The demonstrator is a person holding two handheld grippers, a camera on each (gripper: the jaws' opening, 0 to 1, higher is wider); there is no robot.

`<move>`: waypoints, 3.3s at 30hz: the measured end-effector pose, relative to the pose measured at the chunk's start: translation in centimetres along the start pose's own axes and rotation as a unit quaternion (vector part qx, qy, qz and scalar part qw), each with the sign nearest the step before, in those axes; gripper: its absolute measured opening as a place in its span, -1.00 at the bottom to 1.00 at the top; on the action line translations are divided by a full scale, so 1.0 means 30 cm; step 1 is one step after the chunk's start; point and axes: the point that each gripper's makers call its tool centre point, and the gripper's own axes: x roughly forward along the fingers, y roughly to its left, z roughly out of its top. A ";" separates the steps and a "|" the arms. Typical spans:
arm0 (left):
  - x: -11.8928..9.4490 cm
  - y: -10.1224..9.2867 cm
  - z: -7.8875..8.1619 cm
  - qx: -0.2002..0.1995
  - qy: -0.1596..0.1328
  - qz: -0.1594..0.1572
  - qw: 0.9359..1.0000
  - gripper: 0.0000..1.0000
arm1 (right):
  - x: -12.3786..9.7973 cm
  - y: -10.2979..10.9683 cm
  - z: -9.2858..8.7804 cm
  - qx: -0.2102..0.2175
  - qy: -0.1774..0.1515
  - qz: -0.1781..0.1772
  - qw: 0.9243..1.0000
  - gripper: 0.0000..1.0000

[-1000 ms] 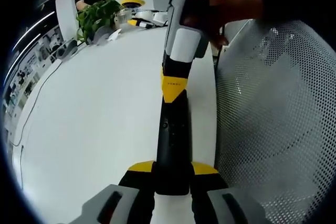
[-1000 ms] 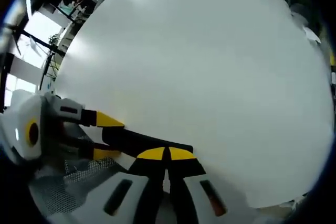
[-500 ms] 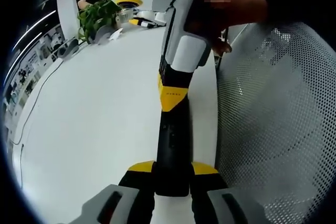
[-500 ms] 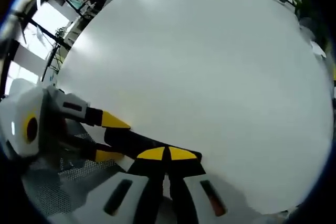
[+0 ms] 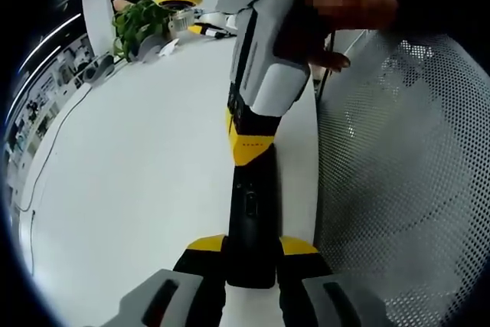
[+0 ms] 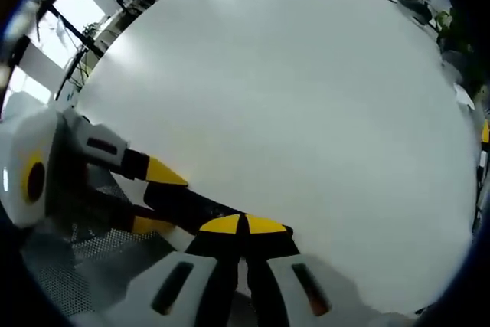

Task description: Press the specified remote control buttons in sequence, fully releasing each button before pressing the next.

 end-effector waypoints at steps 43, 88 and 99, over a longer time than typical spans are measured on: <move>0.003 -0.001 0.002 -0.004 -0.003 -0.005 1.000 -0.50 | -0.002 0.076 -0.047 0.028 0.037 0.058 0.997 -1.00; -0.003 -0.001 -0.002 0.007 -0.013 -0.009 1.000 -0.49 | -0.019 0.045 -0.106 0.066 0.087 0.052 0.993 -1.00; -0.022 0.006 -0.028 -0.016 -0.013 -0.015 1.000 -0.49 | -0.021 0.043 -0.104 0.070 0.083 0.053 0.993 -1.00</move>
